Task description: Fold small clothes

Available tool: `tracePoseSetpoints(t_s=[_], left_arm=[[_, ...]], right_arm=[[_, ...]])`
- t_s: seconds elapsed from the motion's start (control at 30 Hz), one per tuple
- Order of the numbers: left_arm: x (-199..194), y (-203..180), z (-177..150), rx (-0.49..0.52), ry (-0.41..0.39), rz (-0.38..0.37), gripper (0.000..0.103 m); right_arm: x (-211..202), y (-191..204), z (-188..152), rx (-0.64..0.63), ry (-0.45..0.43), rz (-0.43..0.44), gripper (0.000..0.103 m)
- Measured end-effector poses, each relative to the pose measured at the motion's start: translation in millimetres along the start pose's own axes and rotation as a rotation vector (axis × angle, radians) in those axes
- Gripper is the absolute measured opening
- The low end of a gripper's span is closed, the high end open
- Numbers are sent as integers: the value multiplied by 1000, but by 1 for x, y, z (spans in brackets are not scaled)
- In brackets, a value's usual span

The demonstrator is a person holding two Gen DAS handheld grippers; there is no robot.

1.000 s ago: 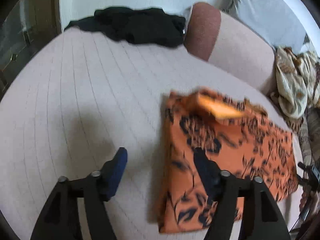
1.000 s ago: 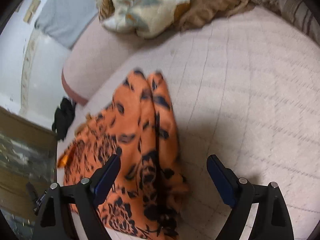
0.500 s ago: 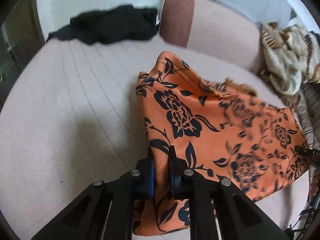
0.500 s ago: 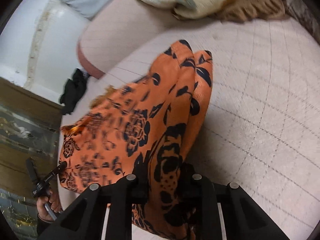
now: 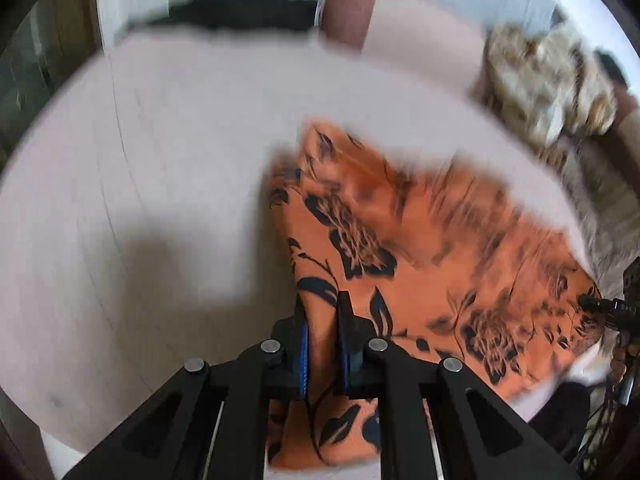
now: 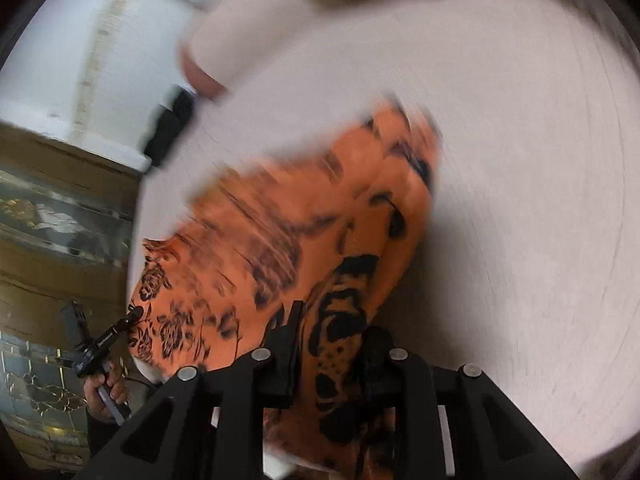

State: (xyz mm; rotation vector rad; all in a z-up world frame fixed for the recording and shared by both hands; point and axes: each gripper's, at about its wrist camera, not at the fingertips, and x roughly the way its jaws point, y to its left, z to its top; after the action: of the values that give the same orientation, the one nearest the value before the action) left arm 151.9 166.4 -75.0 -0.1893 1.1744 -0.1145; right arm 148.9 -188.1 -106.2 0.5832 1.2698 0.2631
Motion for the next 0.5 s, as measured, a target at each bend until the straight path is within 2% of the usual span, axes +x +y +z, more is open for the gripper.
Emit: tracePoseSetpoints(t_s=[0.03,0.07,0.13,0.17,0.3,0.4,0.5], left_arm=[[13,6,-7,-2,12,16,27],[14,10,-10,-3,-34,-9,28],[10,15,-6,-36,-35,-19,31],[5,17,-3,-50,-41,-15,31],[-16,16,17,-5,-140,52,31],[-10,11,30,2,-137,37,31],[2,6,44,-5,-128,13,31]], right_arm=[[11,-15,-8,44,20,-16,40],[7,-27,-13,90,-42,63,44],[-4,-31,-14,150,-80,103,69],[-18,-27,-12,143,-140,79,72],[-47,-16,3,86,-249,25,73],[-43,3,26,51,-290,23,73],[-21,21,45,-3,-281,-13,73]])
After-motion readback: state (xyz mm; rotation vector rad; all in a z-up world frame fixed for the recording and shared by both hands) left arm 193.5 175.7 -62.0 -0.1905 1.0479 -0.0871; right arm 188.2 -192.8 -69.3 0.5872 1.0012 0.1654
